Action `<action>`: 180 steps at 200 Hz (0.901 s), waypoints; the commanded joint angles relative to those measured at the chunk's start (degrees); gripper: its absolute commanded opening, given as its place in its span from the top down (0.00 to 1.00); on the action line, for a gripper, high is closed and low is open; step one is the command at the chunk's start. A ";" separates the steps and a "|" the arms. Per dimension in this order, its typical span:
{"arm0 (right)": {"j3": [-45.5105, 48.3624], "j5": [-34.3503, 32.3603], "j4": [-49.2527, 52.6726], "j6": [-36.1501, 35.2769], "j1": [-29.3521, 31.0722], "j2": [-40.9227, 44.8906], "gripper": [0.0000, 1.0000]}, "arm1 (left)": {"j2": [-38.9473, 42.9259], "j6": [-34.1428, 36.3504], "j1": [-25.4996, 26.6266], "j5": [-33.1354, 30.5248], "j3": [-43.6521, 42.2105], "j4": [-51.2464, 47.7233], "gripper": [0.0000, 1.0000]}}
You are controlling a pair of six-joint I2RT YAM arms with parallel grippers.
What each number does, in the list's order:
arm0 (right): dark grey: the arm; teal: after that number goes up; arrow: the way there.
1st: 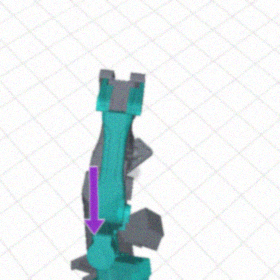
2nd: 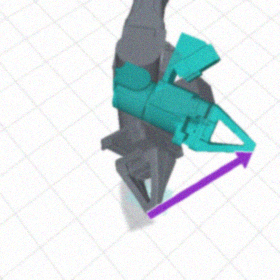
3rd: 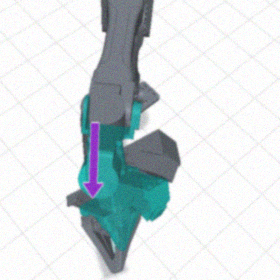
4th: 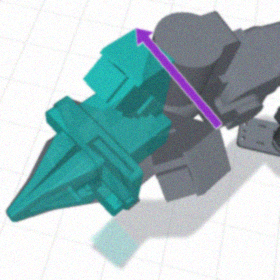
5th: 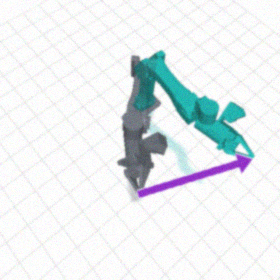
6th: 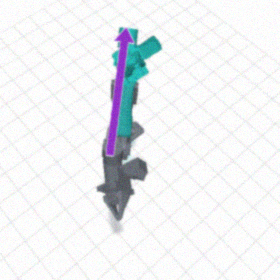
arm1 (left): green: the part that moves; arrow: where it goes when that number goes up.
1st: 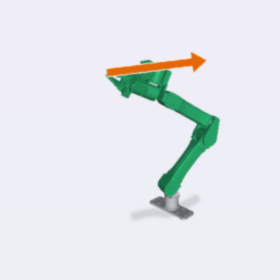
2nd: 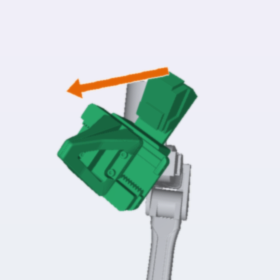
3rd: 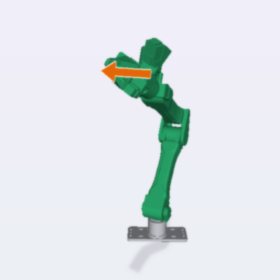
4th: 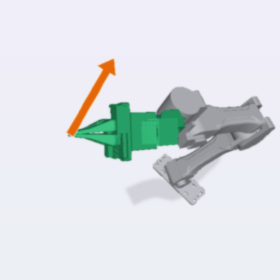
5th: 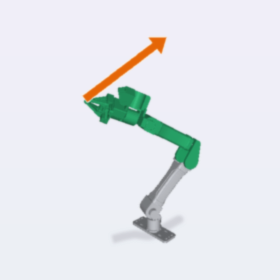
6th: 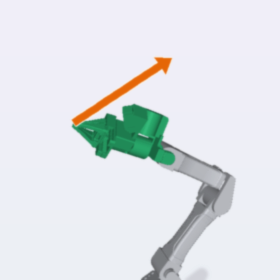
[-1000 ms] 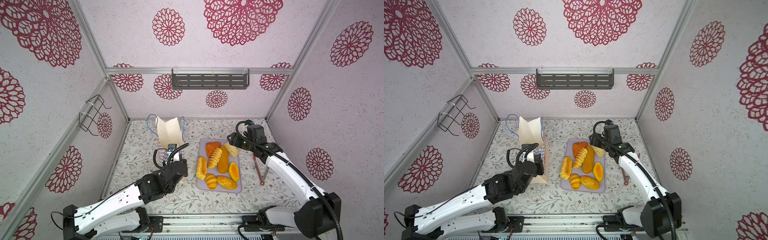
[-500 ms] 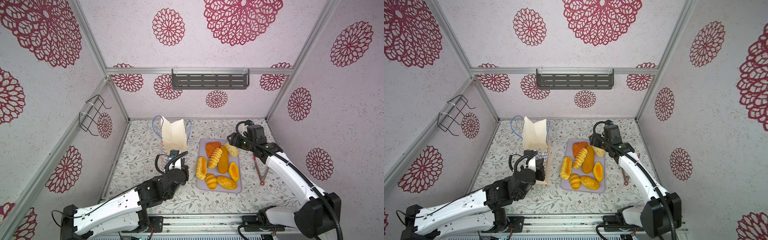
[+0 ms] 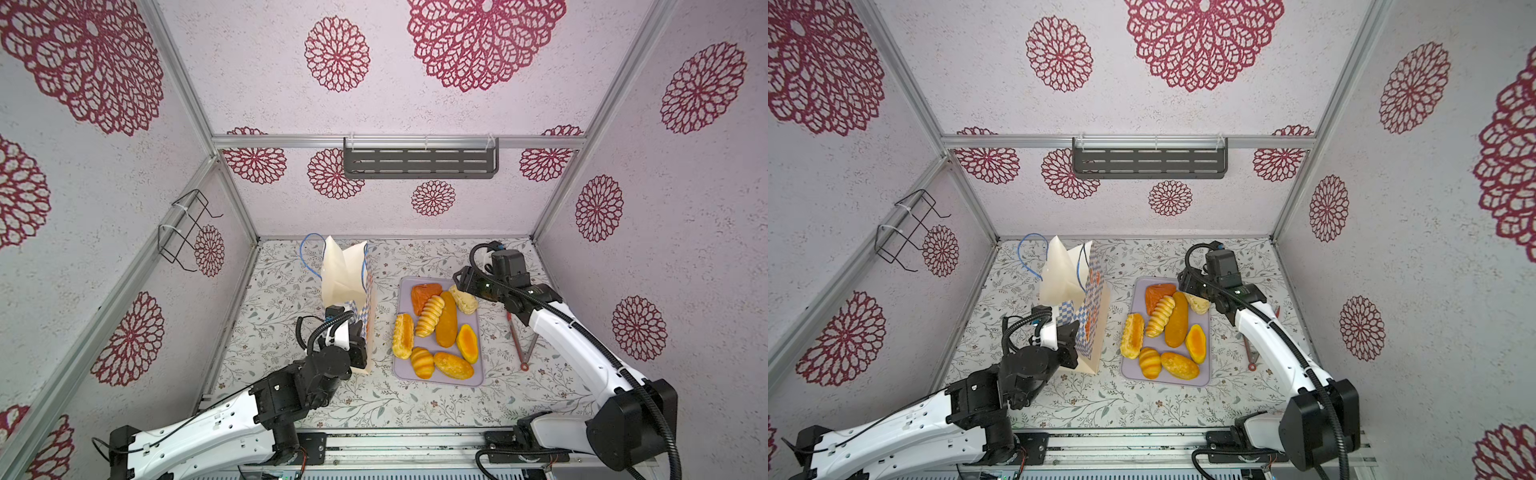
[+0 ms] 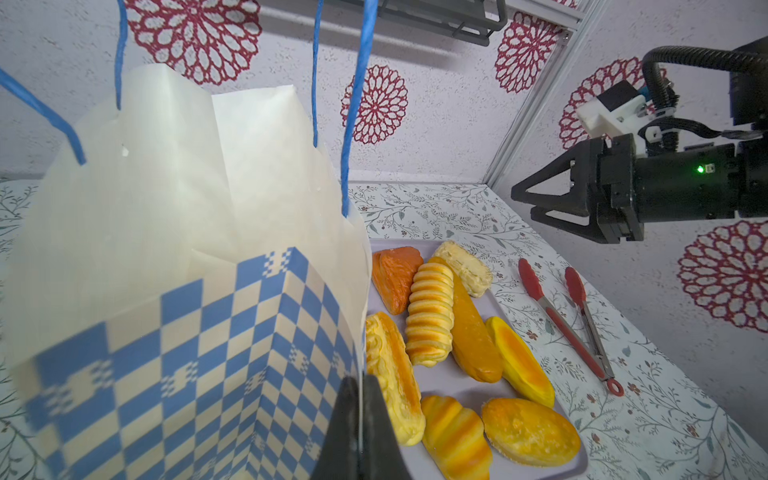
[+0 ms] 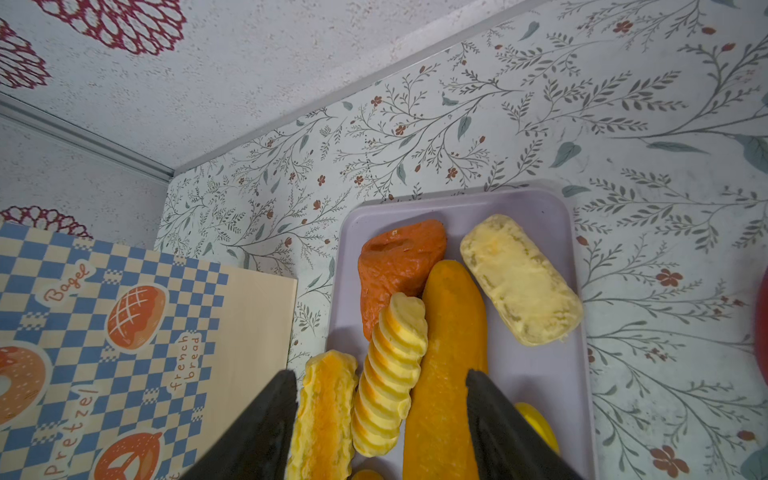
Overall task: Place the fake bread into the paper bag
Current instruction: 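Drag the paper bag toward the robot beside the tray with the left gripper, then release the bag with the left gripper while the right moves to the tongs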
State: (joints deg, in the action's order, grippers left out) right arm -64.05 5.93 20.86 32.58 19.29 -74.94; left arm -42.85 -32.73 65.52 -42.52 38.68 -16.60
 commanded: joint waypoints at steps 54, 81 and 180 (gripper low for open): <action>-1.41 0.12 -0.82 -0.07 0.05 -0.20 0.32 | 3.40 -0.27 1.02 3.08 -2.55 -1.10 1.00; -1.76 0.32 -0.67 -0.14 0.02 -0.40 0.29 | 3.17 -1.71 1.02 -0.16 -1.13 -3.39 0.28; -3.18 -6.98 9.89 -1.69 -5.75 3.84 0.16 | 6.87 -1.29 1.02 -8.47 16.43 -21.05 0.03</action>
State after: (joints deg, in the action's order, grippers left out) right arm -65.47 3.90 25.36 31.77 16.80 -74.48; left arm -38.74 -30.33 65.60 -45.08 50.63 -29.89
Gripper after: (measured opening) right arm 0.843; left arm 0.974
